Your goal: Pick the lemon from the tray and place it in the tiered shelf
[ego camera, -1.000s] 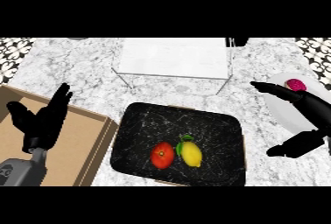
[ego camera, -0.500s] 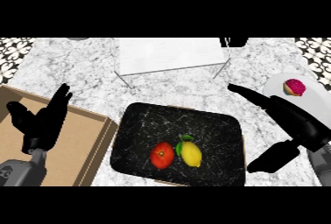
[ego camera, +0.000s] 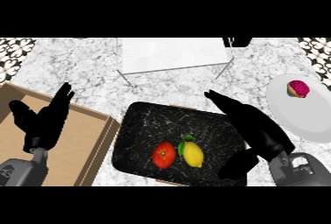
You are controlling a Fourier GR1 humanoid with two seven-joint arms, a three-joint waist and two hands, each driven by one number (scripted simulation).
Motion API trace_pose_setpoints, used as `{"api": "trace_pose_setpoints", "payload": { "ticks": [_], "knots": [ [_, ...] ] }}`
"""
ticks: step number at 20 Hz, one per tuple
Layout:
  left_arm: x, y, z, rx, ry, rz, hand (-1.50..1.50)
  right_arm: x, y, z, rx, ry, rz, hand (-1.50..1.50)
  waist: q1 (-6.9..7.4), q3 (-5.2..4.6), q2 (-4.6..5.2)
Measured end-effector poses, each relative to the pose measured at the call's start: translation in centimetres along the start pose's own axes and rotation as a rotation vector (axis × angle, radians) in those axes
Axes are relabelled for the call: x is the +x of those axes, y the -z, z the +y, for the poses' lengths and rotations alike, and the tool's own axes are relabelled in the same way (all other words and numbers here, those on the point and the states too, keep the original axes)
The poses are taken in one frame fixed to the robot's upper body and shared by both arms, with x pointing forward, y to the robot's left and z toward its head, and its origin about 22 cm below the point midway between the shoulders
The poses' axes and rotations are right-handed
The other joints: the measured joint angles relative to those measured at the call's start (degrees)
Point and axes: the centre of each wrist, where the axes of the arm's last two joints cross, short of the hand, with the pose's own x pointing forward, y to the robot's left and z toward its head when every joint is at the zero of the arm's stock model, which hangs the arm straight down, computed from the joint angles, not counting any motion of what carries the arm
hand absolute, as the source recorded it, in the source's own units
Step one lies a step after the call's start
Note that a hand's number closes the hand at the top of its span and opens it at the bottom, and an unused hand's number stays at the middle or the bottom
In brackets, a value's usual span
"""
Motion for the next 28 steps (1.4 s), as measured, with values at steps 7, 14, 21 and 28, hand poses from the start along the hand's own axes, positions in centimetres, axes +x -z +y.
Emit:
{"api": "trace_pose_setpoints", "payload": {
  "ticks": [7,14,21,28],
  "knots": [
    [0.0,0.1,-0.4,-0.008,-0.005,0.004,0.00,2.4,0.6,2.2,0.038,-0.094,0.072,-1.50,-0.14,0.11,0.07],
    [-0.3,-0.3,-0.2,-0.001,-0.004,-0.004,0.00,3.4,0.8,4.6,0.014,-0.143,0.132,-1.50,-0.23,0.20,0.00],
    [-0.2,-0.2,-0.1,-0.010,-0.007,0.005,0.00,3.7,1.1,6.5,-0.003,-0.163,0.151,-1.50,-0.37,0.20,0.09],
    [-0.2,-0.4,0.1,-0.011,-0.010,-0.004,0.00,2.9,2.2,8.6,-0.013,-0.201,0.206,-1.50,-0.10,0.26,0.14]
  ]
}}
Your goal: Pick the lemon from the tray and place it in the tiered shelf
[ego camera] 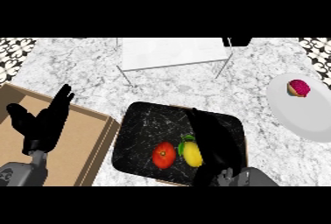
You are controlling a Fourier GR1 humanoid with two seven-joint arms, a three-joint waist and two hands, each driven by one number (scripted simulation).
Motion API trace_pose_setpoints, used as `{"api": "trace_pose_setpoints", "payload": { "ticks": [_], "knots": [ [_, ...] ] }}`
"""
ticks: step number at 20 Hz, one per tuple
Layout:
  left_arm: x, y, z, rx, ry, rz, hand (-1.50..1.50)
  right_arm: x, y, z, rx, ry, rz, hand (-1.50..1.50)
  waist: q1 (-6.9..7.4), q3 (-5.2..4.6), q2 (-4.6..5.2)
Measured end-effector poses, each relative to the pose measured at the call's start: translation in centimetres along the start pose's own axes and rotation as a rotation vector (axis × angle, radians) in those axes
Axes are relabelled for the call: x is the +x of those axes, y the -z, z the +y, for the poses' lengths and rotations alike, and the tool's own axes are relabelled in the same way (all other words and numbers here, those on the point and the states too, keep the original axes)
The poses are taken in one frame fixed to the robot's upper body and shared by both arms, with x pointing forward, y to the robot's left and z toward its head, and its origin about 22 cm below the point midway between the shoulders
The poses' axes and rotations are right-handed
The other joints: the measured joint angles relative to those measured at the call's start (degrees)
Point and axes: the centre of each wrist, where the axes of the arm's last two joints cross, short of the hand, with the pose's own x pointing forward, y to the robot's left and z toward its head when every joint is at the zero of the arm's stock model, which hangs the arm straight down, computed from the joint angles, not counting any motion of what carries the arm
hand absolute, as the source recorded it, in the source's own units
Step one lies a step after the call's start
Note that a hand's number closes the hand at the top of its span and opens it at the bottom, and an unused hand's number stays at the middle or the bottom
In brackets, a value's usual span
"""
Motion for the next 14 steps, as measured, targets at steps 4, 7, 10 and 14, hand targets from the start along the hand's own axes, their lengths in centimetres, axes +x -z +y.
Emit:
{"api": "trace_pose_setpoints", "payload": {
  "ticks": [4,7,10,14],
  "knots": [
    [0.0,0.0,-0.1,0.002,0.005,0.003,0.00,-0.4,0.7,1.2,-0.024,-0.020,0.028,-1.50,-0.08,-0.01,0.04],
    [0.3,0.3,0.0,0.000,0.003,0.013,0.00,-0.6,1.3,1.2,-0.048,-0.030,0.031,-1.50,-0.14,-0.02,0.09],
    [0.1,0.1,-0.3,-0.001,0.001,0.010,0.00,-1.2,1.9,1.8,-0.064,-0.024,0.028,-1.50,-0.03,0.04,0.07],
    [0.1,0.2,-0.5,-0.001,0.007,0.005,0.00,-1.4,2.8,2.9,-0.073,-0.012,0.010,-1.50,0.08,0.05,0.14]
  ]
}}
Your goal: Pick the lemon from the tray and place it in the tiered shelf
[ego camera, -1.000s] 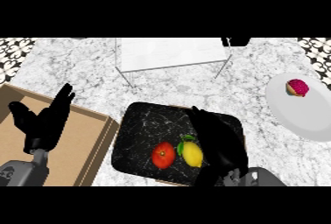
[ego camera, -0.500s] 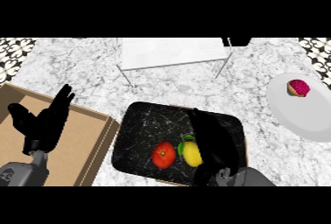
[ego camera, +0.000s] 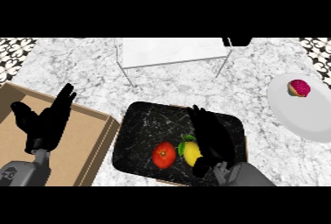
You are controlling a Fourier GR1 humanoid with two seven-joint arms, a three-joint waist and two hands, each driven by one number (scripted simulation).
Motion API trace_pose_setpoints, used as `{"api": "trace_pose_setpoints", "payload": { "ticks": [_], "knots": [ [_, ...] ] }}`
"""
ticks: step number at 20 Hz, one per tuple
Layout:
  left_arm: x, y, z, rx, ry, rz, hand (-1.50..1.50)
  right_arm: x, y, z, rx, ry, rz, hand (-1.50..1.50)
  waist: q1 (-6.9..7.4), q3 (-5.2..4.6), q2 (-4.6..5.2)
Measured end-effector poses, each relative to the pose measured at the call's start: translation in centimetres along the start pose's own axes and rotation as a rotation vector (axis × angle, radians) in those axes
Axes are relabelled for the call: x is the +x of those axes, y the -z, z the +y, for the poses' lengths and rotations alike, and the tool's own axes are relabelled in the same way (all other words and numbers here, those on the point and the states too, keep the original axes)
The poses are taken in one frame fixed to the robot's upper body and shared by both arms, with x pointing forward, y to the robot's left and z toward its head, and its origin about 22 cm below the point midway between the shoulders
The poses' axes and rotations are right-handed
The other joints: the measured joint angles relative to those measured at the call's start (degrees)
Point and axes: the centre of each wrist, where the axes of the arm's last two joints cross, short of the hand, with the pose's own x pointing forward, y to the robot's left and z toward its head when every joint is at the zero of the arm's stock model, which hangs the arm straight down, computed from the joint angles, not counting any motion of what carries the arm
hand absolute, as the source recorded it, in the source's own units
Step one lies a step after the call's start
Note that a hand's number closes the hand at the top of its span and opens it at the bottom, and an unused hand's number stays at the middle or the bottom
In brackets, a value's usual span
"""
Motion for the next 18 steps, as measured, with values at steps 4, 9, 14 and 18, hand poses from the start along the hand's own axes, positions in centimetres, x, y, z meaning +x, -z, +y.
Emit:
{"api": "trace_pose_setpoints", "payload": {
  "ticks": [4,9,14,18],
  "knots": [
    [-0.1,-0.2,-0.1,-0.001,0.005,-0.005,0.00,-0.2,0.8,1.0,-0.006,0.005,-0.011,-1.50,0.21,-0.01,-0.02],
    [-0.1,-0.2,-0.3,-0.003,0.007,-0.012,0.00,0.0,1.6,1.8,0.080,-0.078,-0.065,1.50,0.61,-0.24,-0.10],
    [-0.3,-0.3,-0.3,-0.005,0.007,-0.008,0.00,0.4,1.6,2.4,0.134,-0.088,-0.151,1.50,0.38,-0.38,-0.47],
    [-0.3,-0.4,0.0,-0.002,0.009,-0.002,0.00,0.7,1.1,3.2,0.132,-0.088,-0.207,1.50,-0.02,-0.59,-0.66]
  ]
}}
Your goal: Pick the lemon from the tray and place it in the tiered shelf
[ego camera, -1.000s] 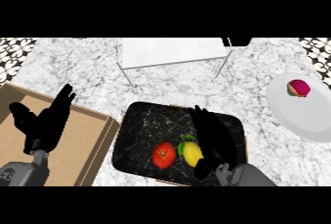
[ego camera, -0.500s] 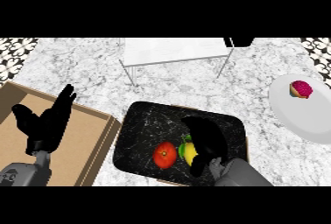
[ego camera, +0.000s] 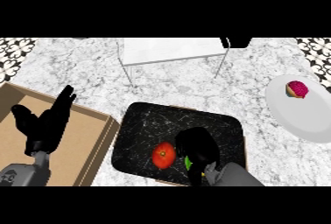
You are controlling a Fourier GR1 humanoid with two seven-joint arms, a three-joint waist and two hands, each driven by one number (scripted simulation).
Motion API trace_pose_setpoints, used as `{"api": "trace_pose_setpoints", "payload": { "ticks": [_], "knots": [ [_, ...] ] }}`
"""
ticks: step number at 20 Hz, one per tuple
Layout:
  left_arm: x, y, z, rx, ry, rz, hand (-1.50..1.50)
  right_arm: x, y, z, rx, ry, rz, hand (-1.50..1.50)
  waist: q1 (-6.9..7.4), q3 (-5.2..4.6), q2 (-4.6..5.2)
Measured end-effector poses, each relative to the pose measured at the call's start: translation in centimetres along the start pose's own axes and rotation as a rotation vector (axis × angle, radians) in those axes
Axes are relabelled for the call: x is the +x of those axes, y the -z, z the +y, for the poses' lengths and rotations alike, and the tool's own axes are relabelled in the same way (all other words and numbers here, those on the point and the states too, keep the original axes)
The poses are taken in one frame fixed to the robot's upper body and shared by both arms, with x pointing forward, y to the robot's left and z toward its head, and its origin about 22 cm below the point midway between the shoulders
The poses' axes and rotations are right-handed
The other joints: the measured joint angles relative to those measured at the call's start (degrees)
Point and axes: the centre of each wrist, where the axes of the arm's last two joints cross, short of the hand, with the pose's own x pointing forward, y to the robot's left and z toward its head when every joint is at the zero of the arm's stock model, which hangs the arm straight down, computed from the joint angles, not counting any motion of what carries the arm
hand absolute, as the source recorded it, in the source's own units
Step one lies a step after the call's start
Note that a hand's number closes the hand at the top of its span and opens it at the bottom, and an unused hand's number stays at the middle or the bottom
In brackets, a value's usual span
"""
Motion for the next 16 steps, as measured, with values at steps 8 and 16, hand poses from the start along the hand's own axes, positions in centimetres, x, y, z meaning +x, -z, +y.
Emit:
{"api": "trace_pose_setpoints", "payload": {
  "ticks": [8,16],
  "knots": [
    [0.3,0.0,-0.2,-0.009,-0.010,0.014,0.00,4.0,0.0,-1.0,-0.110,0.091,-0.118,1.50,0.13,0.38,0.49],
    [0.6,0.4,-0.6,-0.027,-0.008,0.015,0.00,8.7,1.0,-6.8,-0.298,0.252,-0.149,1.50,1.59,0.34,0.77]
  ]
}}
